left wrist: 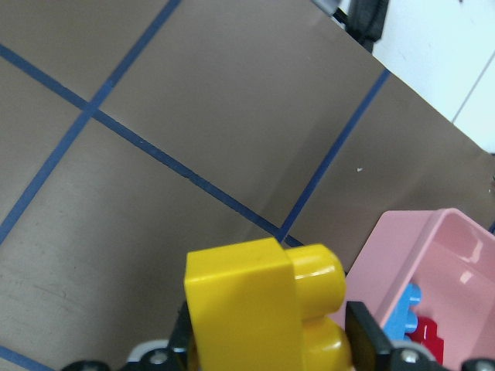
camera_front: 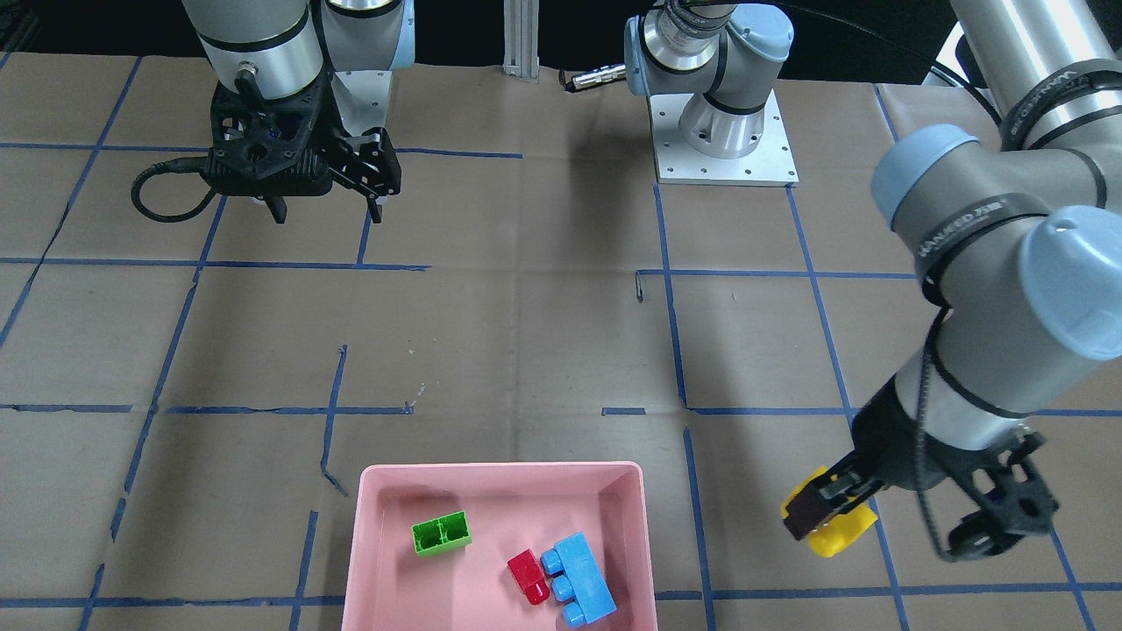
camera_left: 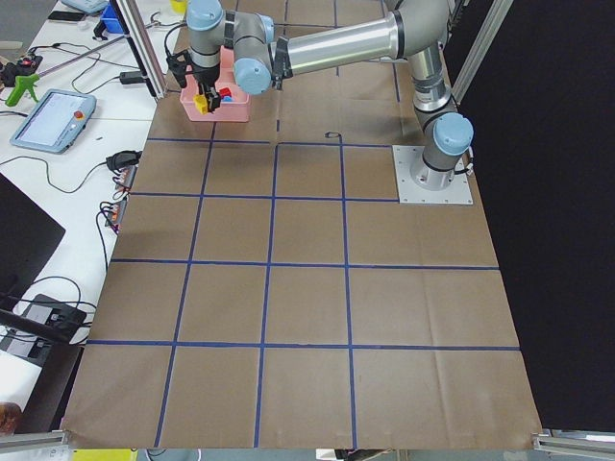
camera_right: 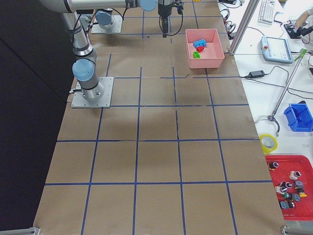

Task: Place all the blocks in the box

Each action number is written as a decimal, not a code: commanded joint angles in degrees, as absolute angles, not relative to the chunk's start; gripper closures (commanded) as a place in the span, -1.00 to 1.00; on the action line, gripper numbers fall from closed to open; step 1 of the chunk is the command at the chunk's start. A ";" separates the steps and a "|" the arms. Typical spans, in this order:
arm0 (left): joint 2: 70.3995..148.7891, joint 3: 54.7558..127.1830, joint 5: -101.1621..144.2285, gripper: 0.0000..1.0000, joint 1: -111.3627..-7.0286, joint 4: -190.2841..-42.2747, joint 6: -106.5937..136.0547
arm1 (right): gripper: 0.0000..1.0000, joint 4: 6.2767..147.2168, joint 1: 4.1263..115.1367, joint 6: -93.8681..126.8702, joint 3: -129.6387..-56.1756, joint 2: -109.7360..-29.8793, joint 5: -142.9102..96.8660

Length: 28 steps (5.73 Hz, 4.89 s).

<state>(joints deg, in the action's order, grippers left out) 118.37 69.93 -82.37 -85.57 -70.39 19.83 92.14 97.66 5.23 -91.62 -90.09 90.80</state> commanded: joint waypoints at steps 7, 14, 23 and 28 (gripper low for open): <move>134.73 50.18 -92.99 -0.98 -104.59 -73.67 16.96 | -1.00 92.63 97.56 5.10 -91.85 -90.18 90.79; 116.41 63.31 -89.21 -0.97 -85.28 -84.29 3.22 | -1.00 92.72 97.29 5.10 -91.76 -90.18 90.88; 92.99 85.68 -89.91 -0.98 -87.19 -85.87 -7.73 | -1.00 92.73 97.38 5.10 -92.02 -90.26 90.70; 92.55 86.04 -90.00 -0.99 -87.28 -85.69 -7.65 | -1.00 92.81 97.29 5.01 -92.55 -90.26 90.62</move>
